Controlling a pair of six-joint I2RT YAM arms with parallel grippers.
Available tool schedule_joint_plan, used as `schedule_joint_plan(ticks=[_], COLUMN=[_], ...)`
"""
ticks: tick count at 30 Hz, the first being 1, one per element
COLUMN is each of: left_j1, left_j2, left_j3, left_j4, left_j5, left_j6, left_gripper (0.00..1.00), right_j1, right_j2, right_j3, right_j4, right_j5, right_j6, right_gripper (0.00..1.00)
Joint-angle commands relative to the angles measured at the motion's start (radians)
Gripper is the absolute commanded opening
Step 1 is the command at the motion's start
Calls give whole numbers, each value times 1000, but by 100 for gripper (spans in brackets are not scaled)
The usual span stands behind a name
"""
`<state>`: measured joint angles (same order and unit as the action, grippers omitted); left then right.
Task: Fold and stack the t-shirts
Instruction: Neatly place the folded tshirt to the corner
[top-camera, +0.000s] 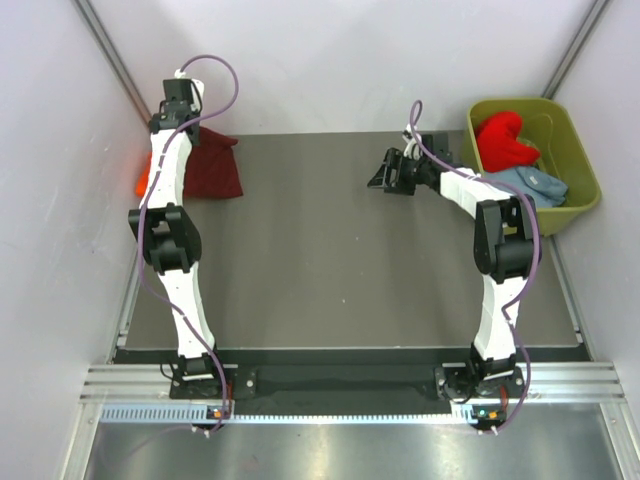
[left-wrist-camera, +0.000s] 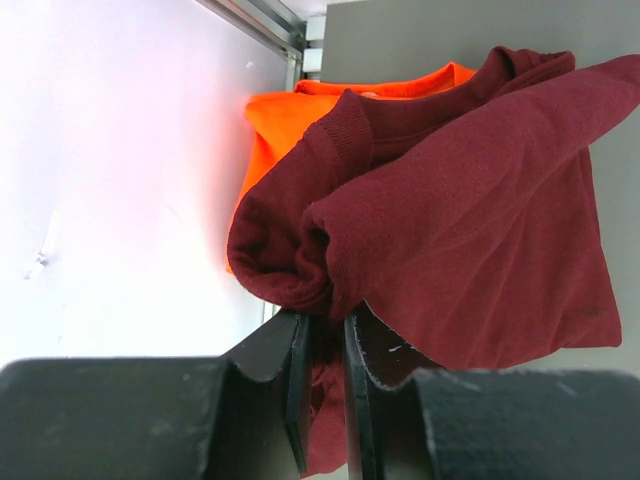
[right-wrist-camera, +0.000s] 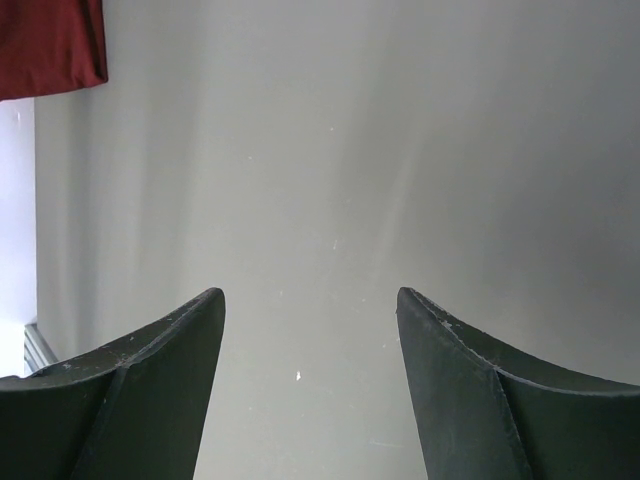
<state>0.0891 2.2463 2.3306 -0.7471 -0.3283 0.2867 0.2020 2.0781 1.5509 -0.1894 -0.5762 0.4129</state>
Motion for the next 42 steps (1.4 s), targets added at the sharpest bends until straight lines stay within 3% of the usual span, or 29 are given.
schedule_joint_plan(ticks=[1, 16, 20, 29, 42], left_j1=[3, 1, 3, 8, 15], left_j2=[-103, -33, -53, -1, 176], left_j3=[59, 32, -103, -184, -123], left_j4=[98, 183, 342, 505, 732], left_j5=[-35, -116, -135, -210, -362], left_j6=[23, 94, 176, 235, 321], left_gripper=[0, 0, 0, 0, 0], right_j1=[19, 25, 27, 25, 25], right_j2=[-15, -36, -39, -61, -84], right_j3=[23, -5, -5, -28, -48], right_j4=[51, 54, 50, 44, 30], right_j5=[-5, -2, -2, 7, 18], right_j6=[1, -8, -8, -29, -52], right_gripper=[70, 70, 70, 70, 70])
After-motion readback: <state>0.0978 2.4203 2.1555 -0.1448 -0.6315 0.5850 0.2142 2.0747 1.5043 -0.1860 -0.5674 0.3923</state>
